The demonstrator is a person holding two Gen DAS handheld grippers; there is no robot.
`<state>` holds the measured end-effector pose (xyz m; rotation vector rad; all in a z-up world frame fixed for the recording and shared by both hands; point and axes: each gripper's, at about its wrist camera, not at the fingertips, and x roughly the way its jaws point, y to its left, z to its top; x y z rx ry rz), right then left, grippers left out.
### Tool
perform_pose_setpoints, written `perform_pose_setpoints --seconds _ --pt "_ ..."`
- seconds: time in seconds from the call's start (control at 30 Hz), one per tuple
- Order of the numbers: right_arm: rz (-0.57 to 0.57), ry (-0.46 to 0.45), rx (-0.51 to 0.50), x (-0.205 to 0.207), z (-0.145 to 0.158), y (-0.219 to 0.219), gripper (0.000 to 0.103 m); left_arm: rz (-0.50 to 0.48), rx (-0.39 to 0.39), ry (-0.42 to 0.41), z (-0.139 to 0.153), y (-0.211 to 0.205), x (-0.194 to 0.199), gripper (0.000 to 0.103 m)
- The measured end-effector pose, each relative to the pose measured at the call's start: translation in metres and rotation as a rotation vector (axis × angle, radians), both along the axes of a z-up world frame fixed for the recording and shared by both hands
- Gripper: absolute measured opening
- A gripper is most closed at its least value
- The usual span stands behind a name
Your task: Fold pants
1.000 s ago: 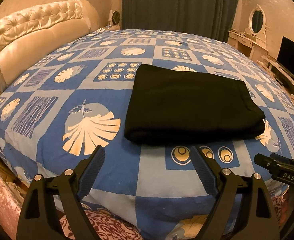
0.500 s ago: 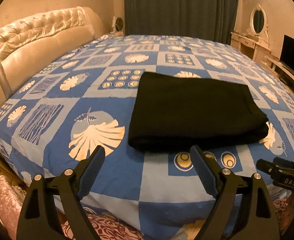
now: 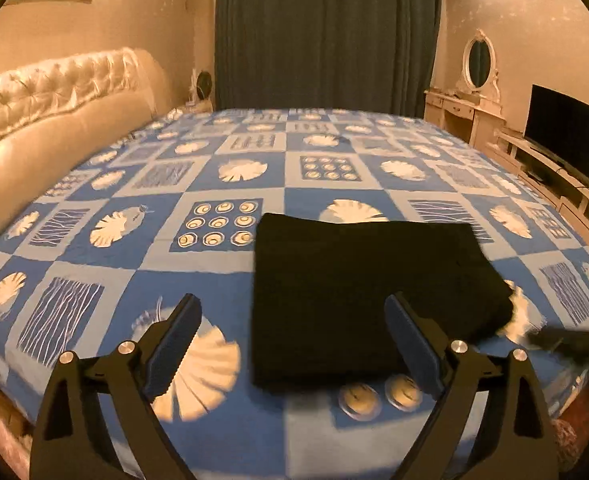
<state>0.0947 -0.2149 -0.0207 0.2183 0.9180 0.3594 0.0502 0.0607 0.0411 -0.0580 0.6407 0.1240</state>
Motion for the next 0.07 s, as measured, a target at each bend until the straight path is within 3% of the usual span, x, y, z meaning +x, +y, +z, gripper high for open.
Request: perform_pose_setpoints --seconds 0.07 --pt "-0.031 -0.039 0.005 0.034 0.015 -0.012 0.091 0.043 -0.001 0.039 -0.009 0.033 0.036 0.092"
